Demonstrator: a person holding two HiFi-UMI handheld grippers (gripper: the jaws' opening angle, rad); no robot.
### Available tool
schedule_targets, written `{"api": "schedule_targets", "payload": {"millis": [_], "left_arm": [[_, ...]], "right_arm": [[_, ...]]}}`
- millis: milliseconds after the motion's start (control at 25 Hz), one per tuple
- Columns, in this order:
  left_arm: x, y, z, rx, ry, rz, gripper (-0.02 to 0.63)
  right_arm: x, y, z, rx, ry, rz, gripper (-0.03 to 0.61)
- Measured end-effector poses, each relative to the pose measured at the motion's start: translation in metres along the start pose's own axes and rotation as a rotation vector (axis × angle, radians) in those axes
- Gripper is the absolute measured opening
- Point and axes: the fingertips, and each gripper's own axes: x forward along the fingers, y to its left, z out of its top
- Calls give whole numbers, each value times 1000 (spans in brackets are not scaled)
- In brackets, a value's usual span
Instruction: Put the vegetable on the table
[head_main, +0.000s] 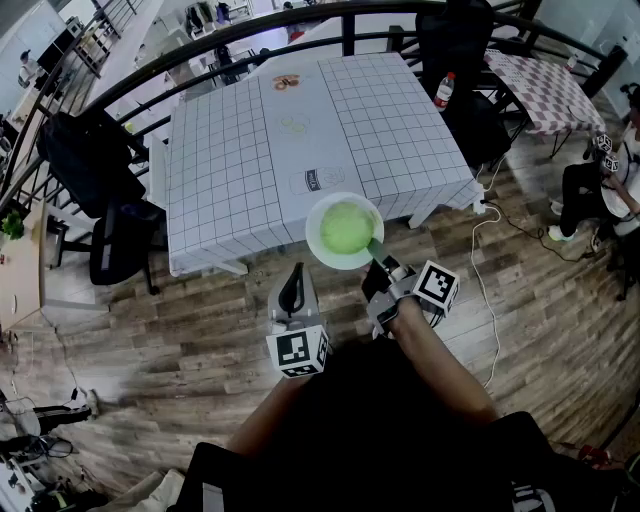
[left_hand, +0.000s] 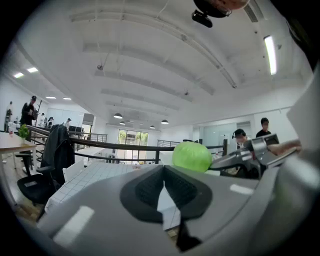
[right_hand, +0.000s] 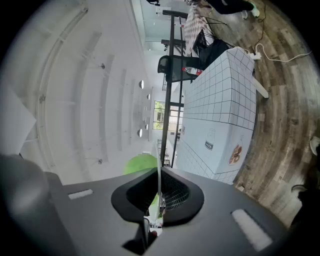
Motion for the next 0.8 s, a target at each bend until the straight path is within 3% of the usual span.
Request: {"api": "schedule_targets", "payload": {"millis": [320,800], "left_arm": [[0,11,4,-4,-19,11,8],[5,10,13,1,-42,46,8]], "right_arm": [[-4,-13,-2,-9,-4,-67,6],[-8,-9,5,-17,13,-75,8]]}}
